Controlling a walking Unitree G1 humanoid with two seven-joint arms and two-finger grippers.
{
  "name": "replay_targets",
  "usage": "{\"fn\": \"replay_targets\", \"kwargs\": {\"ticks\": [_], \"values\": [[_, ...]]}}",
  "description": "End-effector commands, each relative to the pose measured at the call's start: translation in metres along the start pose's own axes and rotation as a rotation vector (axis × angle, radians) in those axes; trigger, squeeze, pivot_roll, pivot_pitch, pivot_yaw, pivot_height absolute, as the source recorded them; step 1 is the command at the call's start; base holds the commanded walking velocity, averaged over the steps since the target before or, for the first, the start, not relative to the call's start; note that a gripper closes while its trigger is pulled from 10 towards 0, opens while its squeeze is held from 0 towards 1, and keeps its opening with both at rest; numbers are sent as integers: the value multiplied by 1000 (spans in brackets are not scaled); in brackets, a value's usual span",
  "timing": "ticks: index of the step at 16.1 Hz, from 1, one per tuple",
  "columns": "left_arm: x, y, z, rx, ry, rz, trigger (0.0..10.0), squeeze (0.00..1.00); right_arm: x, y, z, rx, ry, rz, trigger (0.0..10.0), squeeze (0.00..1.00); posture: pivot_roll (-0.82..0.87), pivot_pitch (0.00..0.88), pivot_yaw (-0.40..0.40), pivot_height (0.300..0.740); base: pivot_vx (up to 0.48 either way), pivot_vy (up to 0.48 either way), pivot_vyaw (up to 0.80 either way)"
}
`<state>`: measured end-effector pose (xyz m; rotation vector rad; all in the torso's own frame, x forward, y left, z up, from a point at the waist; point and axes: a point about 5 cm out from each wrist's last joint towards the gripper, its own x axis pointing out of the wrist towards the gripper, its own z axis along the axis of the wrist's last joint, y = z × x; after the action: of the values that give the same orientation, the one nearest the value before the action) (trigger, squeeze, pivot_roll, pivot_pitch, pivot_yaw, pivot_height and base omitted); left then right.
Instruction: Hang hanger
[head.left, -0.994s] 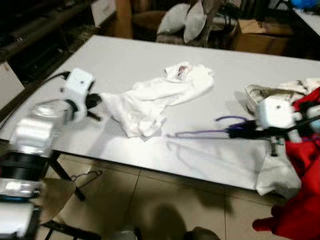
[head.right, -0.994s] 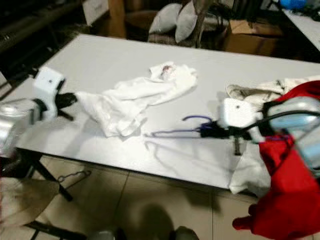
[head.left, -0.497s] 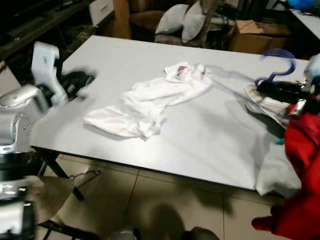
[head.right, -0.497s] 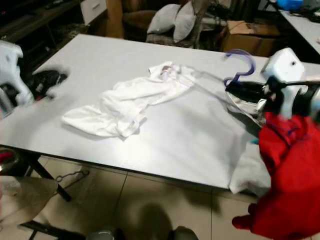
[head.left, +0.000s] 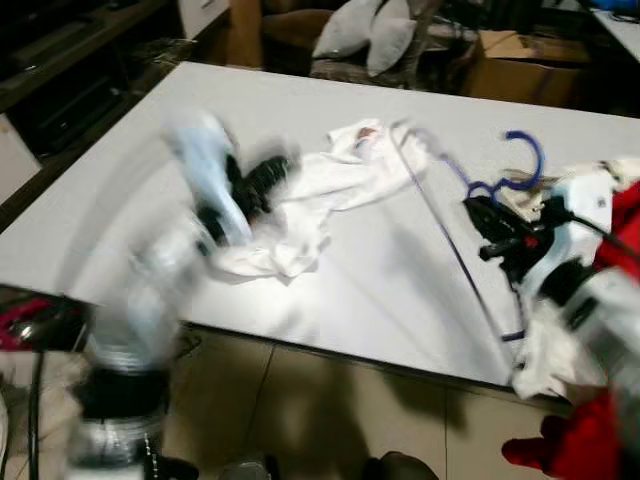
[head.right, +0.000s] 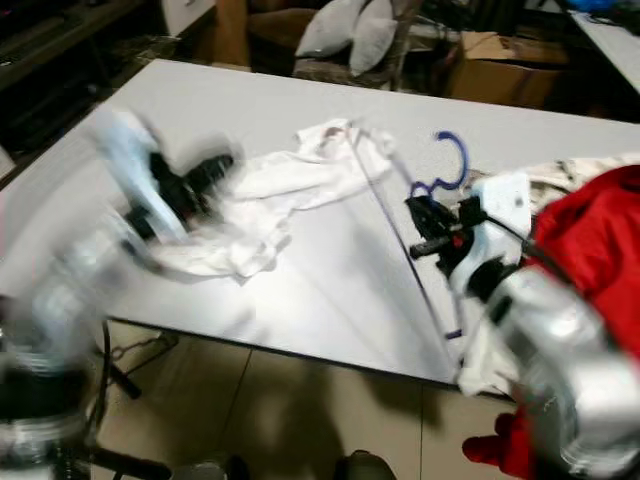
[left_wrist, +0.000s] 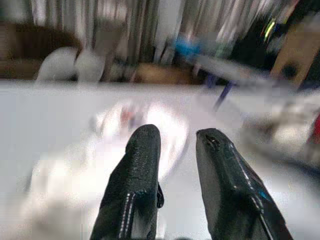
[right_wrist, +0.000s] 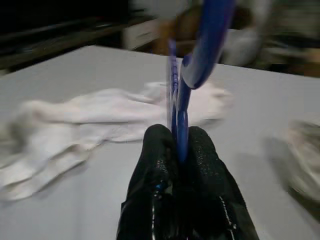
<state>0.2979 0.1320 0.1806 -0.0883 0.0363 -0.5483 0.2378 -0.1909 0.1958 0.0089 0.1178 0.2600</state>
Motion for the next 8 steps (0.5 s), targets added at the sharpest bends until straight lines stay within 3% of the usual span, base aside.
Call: {"fn": "replay_targets", "kwargs": {"ticks": [1,4,6,7,8], "values": [[-2,5,-1,57,-14,79,10000,0,-7,-3,2,-25,-17,-112,10000,0,-132,0,19,740,0,0,0],[-7,7,-10,60,-6,151,10000,0,-12,4,-13,-62,55,-154,10000,0,-134,0,18,740,0,0,0],[-11,5,-9,66,-33,166,10000,0,-10,4,-6,-186,-33,-193,10000,0,-129,0,0,740,0,0,0],[-13,6,-11,62,-33,185,10000,0,-11,8,-9,-219,-9,-117,10000,0,-127,0,-4,740,0,-240,0],[-15,7,-11,72,-41,197,10000,0,-13,6,-7,-206,-48,-175,10000,0,-127,0,-4,740,0,-240,0]]}}
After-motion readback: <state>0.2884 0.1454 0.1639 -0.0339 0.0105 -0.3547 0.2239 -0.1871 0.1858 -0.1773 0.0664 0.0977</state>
